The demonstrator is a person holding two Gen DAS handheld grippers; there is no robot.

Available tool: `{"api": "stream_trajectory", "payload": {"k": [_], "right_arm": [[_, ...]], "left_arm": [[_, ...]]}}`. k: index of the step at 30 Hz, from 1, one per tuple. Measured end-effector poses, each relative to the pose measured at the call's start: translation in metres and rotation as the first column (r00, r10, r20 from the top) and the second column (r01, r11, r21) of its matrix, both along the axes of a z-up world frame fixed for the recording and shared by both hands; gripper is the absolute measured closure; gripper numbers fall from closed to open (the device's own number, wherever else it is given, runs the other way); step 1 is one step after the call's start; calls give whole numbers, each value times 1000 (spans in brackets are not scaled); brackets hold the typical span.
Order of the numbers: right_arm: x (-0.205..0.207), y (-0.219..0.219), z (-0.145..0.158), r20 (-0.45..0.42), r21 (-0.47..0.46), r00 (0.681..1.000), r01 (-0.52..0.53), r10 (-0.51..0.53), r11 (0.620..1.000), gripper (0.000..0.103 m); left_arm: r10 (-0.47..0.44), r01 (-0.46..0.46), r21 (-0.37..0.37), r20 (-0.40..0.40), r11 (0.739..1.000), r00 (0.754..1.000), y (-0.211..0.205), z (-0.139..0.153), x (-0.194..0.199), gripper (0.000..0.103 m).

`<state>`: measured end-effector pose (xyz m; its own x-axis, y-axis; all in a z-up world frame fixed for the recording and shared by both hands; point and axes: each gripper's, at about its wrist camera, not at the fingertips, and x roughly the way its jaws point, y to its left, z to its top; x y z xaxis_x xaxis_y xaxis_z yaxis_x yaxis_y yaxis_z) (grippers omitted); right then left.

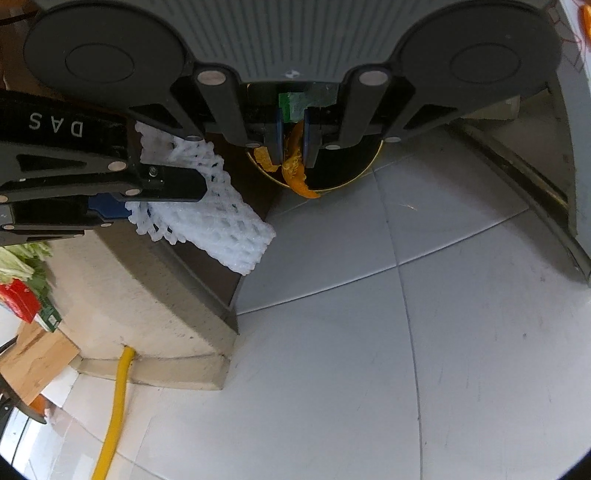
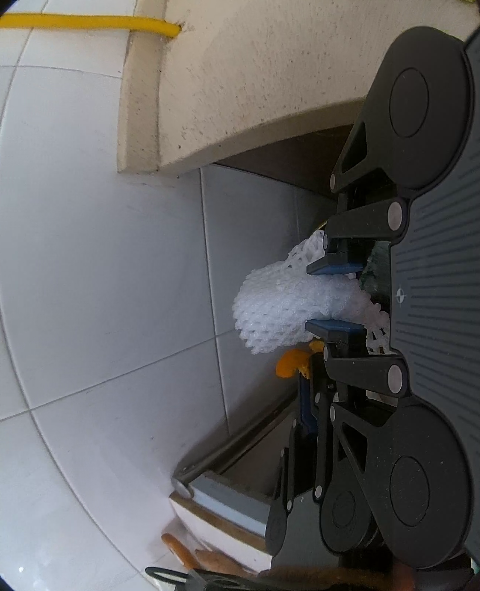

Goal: Collect trash
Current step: 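Carry the peel and foam net down over the trash bin with both tools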

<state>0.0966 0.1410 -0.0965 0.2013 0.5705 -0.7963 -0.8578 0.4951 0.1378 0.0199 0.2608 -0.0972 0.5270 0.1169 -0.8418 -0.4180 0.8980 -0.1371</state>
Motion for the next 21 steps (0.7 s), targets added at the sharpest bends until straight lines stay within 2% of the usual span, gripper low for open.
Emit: {"api": "stream_trajectory", "payload": {"k": [21], "right_arm": [[17, 26, -23, -48, -83, 999, 3, -7, 997, 72]], "left_arm": [[54, -58, -42, -80, 997, 995, 21, -30, 14, 96]]}}
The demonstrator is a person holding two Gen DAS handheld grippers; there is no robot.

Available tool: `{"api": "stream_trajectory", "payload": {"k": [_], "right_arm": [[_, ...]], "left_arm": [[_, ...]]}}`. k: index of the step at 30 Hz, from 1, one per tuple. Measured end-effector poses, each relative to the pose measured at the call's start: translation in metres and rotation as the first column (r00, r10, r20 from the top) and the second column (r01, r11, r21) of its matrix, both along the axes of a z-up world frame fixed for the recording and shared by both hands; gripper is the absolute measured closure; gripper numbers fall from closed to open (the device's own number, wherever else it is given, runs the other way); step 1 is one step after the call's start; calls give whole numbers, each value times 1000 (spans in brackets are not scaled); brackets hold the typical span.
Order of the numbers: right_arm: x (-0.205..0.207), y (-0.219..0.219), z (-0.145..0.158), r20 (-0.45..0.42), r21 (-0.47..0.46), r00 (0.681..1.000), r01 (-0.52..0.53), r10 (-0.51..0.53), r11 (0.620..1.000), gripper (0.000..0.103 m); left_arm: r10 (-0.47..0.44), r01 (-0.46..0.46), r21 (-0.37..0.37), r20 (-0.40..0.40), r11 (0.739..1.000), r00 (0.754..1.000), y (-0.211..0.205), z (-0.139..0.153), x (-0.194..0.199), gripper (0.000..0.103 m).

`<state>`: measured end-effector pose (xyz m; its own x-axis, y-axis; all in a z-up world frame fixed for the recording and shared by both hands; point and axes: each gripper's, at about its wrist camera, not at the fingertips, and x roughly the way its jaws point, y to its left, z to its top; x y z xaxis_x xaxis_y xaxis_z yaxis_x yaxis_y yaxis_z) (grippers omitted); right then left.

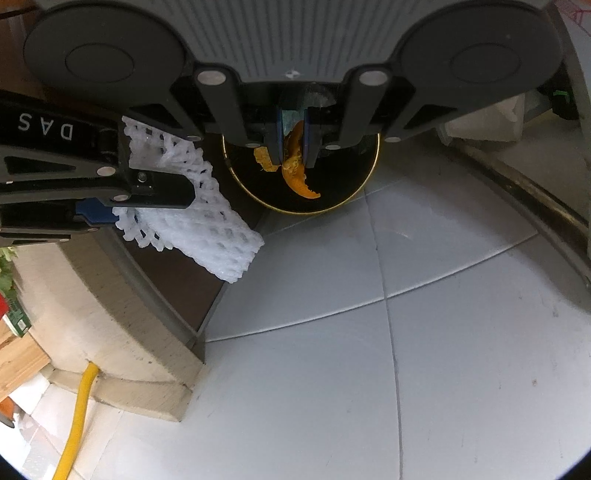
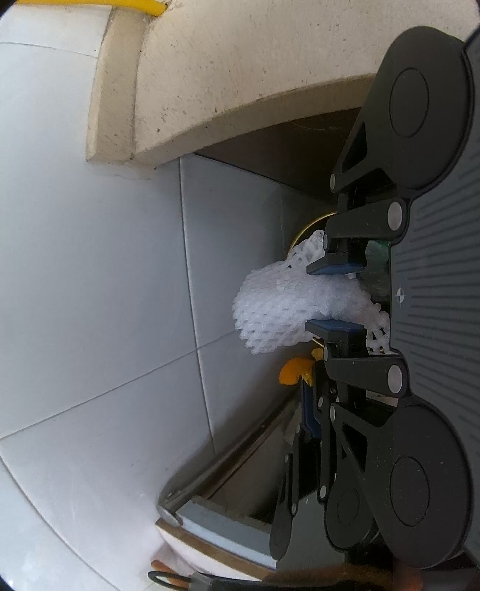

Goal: Collect trash
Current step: 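Carry the peel and foam net down over the trash bin with both tools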

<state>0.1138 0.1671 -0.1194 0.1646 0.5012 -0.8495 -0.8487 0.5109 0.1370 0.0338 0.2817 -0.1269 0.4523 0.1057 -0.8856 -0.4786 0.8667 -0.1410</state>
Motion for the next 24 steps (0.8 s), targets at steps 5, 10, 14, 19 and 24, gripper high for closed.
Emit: {"api": "stream_trajectory", "payload": {"k": [5, 10, 14, 19, 24], "right_arm": [[3, 6, -7, -10, -19, 1000, -8, 8, 1000, 72], [6, 11, -13, -21, -30, 1000, -12, 12, 999, 72], [8, 14, -16, -24, -37, 1000, -12, 11, 999, 72], [13, 16, -21, -33, -52, 999, -2, 0, 999, 72], [17, 19, -29, -45, -67, 999, 5, -8, 998, 72]], "left_arm": [[8, -8, -7, -21, 1000, 1000, 3, -5, 2, 96], [10, -11, -10, -39, 1000, 999, 5, -9, 5, 96], [11, -11, -10, -54, 1000, 998, 6, -13, 8, 96], [11, -12, -12, -83, 1000, 996, 9, -20, 14, 96], [14, -16, -18, -104, 1000, 995, 11, -26, 17, 96]]}}
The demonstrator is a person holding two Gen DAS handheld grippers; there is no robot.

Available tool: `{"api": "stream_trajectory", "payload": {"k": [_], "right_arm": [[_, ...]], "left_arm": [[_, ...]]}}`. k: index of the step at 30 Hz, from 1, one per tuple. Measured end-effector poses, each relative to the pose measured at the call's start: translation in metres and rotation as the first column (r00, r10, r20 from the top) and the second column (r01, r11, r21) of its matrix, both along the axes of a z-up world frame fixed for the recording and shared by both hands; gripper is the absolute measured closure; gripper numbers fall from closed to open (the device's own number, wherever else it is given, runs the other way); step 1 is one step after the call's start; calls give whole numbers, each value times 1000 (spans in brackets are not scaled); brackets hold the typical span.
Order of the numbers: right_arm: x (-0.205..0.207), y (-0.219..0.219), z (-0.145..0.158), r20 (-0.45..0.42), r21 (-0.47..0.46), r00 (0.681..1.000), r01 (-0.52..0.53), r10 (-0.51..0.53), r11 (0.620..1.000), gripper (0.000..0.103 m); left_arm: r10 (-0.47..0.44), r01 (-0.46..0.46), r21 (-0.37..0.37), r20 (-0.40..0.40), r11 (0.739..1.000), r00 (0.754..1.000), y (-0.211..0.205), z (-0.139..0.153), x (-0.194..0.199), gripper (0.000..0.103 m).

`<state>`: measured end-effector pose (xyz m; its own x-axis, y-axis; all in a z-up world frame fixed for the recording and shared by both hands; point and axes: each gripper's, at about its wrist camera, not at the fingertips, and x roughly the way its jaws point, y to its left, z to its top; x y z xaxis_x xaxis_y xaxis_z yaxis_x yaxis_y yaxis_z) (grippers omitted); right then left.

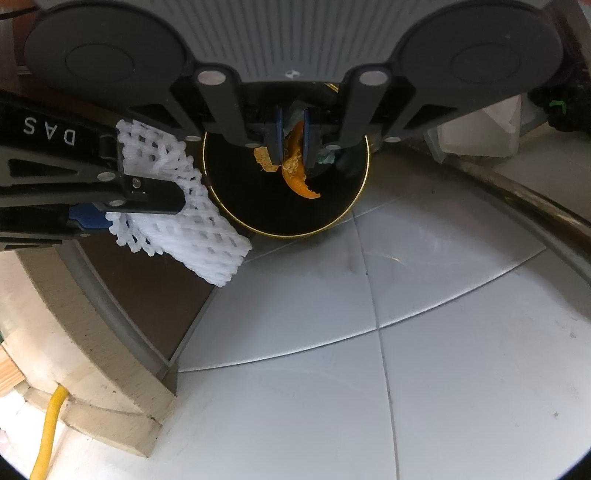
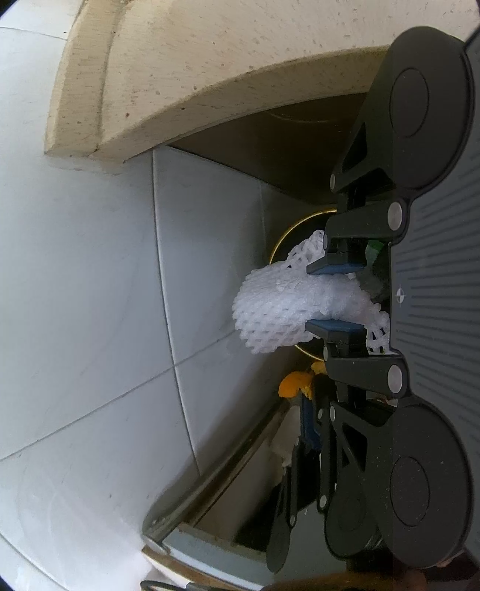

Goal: Collect trash
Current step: 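Carry the peel and foam net down over the trash bin with both tools, then open both grippers to drop the peel and foam net into the bin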

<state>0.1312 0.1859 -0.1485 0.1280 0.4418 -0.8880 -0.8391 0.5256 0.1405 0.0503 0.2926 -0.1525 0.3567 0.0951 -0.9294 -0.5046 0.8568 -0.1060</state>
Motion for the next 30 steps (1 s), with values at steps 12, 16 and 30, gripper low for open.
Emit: {"api": "stream_trajectory", "payload": {"k": [12, 16, 30], "right_arm": [[6, 9, -18, -29, -32, 999, 12, -12, 999, 72], [8, 12, -26, -35, -45, 999, 15, -16, 999, 71], [17, 19, -49, -46, -75, 999, 25, -29, 997, 59]], "left_arm": [[1, -1, -4, -39, 1000, 999, 2, -10, 7, 96], [9, -9, -8, -49, 1000, 999, 4, -13, 8, 95], [24, -25, -9, -60, 1000, 998, 6, -16, 12, 86]]}}
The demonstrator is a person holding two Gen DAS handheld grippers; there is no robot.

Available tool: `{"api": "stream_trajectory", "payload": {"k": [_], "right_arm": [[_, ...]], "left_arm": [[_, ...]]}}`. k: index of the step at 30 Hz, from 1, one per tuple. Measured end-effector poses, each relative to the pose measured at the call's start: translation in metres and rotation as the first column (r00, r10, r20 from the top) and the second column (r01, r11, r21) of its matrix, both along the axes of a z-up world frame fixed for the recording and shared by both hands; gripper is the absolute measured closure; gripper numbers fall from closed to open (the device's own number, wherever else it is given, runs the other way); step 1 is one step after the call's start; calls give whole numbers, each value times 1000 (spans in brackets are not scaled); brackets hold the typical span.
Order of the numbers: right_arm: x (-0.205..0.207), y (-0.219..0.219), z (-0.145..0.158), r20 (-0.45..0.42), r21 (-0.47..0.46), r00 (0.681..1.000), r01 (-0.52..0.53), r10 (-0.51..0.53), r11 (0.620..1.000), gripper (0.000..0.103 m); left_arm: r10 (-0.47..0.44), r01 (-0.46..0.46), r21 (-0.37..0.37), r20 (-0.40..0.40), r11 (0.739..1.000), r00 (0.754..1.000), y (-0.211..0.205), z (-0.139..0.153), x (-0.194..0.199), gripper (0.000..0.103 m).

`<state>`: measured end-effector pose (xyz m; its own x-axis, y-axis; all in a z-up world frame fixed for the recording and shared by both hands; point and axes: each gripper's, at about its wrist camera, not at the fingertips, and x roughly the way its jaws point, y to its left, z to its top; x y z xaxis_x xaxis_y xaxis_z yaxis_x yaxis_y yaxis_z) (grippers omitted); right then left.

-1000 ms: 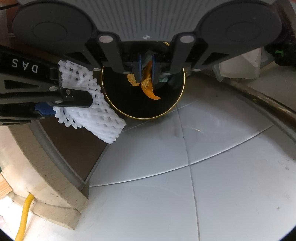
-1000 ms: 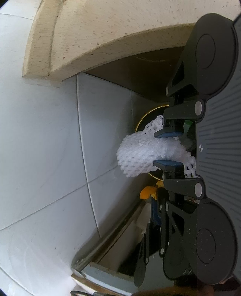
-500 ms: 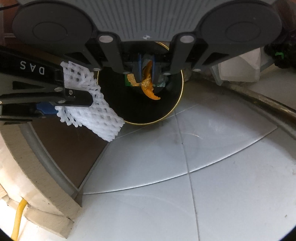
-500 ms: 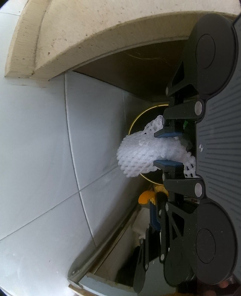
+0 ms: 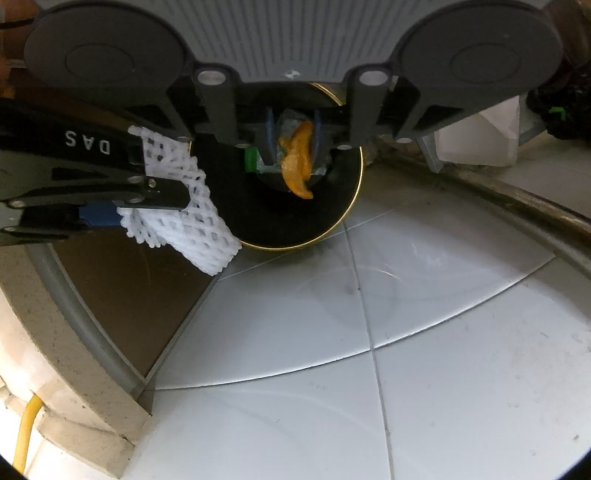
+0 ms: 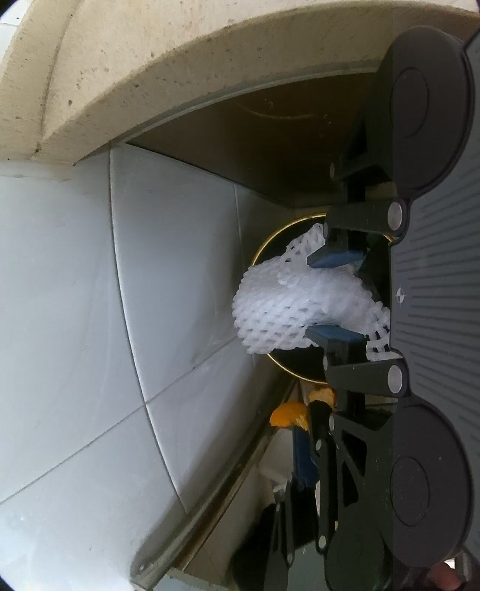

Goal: Collect trash
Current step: 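Open both grippers to drop the peel and foam net into the bin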

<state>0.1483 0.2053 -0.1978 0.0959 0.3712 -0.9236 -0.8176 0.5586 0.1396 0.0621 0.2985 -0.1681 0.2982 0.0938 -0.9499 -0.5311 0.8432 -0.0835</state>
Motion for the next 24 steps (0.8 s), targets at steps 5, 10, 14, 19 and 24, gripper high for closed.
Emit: {"api": "stream_trajectory", "payload": {"k": [5, 10, 14, 19, 24], "right_arm": [[4, 1, -7, -25, 1, 1000, 5, -5, 1000, 50], [4, 2, -13, -25, -8, 1000, 0, 0, 1000, 44], [5, 1, -14, -19, -6, 1000, 11, -11, 1000, 44], [1, -3, -5, 15, 0, 1000, 14, -14, 1000, 44], [-3, -7, 13, 62, 11, 998, 18, -19, 1000, 43]], "left_arm": [[13, -13, 8, -1, 1000, 1000, 1, 1, 0, 80], [17, -17, 18, 1, 1000, 1000, 2, 2, 1, 78], [23, -23, 21, 8, 1000, 1000, 3, 3, 1, 77], [22, -23, 24, 21, 999, 1000, 3, 6, 0, 77], [7, -9, 38, 53, 999, 999, 0, 13, 0, 77]]}}
